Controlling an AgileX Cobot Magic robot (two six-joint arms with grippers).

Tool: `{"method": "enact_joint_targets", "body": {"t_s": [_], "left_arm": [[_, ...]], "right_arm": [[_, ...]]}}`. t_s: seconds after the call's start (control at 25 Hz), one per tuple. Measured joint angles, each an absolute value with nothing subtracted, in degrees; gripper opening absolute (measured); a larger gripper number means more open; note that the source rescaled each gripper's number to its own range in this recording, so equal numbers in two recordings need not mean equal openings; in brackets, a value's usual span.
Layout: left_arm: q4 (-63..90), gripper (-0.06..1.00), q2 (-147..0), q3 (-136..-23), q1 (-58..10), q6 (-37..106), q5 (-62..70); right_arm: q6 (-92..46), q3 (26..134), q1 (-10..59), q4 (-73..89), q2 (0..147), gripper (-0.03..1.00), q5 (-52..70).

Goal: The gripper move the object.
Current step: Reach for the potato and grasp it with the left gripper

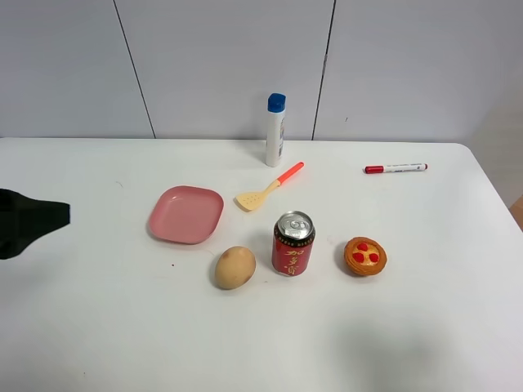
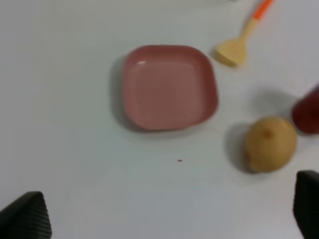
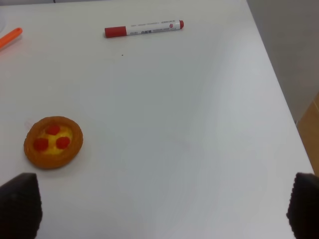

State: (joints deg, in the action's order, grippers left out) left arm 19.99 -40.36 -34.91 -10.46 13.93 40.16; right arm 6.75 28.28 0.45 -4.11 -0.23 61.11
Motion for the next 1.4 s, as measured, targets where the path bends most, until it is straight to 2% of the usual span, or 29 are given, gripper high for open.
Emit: {"method": "enact_joint_targets", "body": {"t_s": [0.28,0.4,0.92,1.4], "left_arm": [[19.95,1.0,-56.15,-34.91,-33.1,14.72,29.81],[19.79,1.0,-64.81,-34.91,-37.48,14.9,25.47],[20.43,1.0,-82.11,-36.87,-38.61,15.79,9.08],[22.83,1.0,-92.69,-38.16,-43.99,15.79,-1.57]], "right_arm": [[6.75,28.28,0.45,-4.11,-0.23,1.0,61.11],[6.75,28.28,0.45,-4.11,-0.23,1.0,61.11],[6.75,28.28,0.45,-4.11,-0.23,1.0,61.11],[6.75,28.28,0.45,-4.11,-0.23,1.0,61.11]]}}
